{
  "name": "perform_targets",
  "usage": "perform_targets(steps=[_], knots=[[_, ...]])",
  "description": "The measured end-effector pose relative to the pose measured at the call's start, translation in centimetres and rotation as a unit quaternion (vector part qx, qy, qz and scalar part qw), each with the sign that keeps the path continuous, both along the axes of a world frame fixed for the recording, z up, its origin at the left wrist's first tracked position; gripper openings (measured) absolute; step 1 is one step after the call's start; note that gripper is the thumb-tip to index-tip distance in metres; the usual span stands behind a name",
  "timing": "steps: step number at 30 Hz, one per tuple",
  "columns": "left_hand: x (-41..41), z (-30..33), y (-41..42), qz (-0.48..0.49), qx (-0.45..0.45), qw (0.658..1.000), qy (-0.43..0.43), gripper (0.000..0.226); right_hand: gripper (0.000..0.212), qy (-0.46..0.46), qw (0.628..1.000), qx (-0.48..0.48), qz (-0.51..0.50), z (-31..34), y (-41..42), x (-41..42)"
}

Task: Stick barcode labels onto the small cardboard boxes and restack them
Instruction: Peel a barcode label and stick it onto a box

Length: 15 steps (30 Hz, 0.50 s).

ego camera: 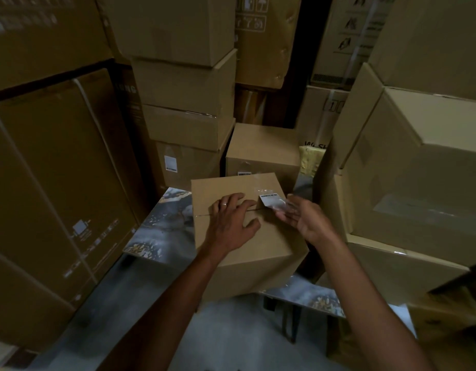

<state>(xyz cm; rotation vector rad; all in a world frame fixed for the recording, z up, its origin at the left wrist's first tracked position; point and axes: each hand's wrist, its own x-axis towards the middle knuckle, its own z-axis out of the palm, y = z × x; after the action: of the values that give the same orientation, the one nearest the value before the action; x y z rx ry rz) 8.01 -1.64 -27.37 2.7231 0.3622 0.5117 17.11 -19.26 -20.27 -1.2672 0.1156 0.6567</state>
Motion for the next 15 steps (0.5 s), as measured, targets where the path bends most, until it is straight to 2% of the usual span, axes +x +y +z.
perform_targets(steps=[3, 7, 10, 15], knots=[[0.0, -0.1, 0.0, 0.000, 0.001, 1.000, -0.006, 0.067, 0.017, -0.009, 0.994, -0.107, 0.029, 0.2, 0.1, 0.4], [-0.1, -0.1, 0.0, 0.001, 0.003, 1.000, -0.012, 0.065, 0.026, -0.069, 0.967, -0.235, 0.067, 0.4, 0.5, 0.8], [-0.3, 0.0, -0.1, 0.001, 0.001, 1.000, -0.012, 0.067, 0.021, -0.080, 0.957, -0.265, 0.088, 1.1, 1.1, 0.6], [-0.5, 0.1, -0.1, 0.000, 0.007, 1.000, -0.004, 0.066, 0.016, -0.142, 0.955, -0.252, 0.062, 1.0, 1.8, 0.4]])
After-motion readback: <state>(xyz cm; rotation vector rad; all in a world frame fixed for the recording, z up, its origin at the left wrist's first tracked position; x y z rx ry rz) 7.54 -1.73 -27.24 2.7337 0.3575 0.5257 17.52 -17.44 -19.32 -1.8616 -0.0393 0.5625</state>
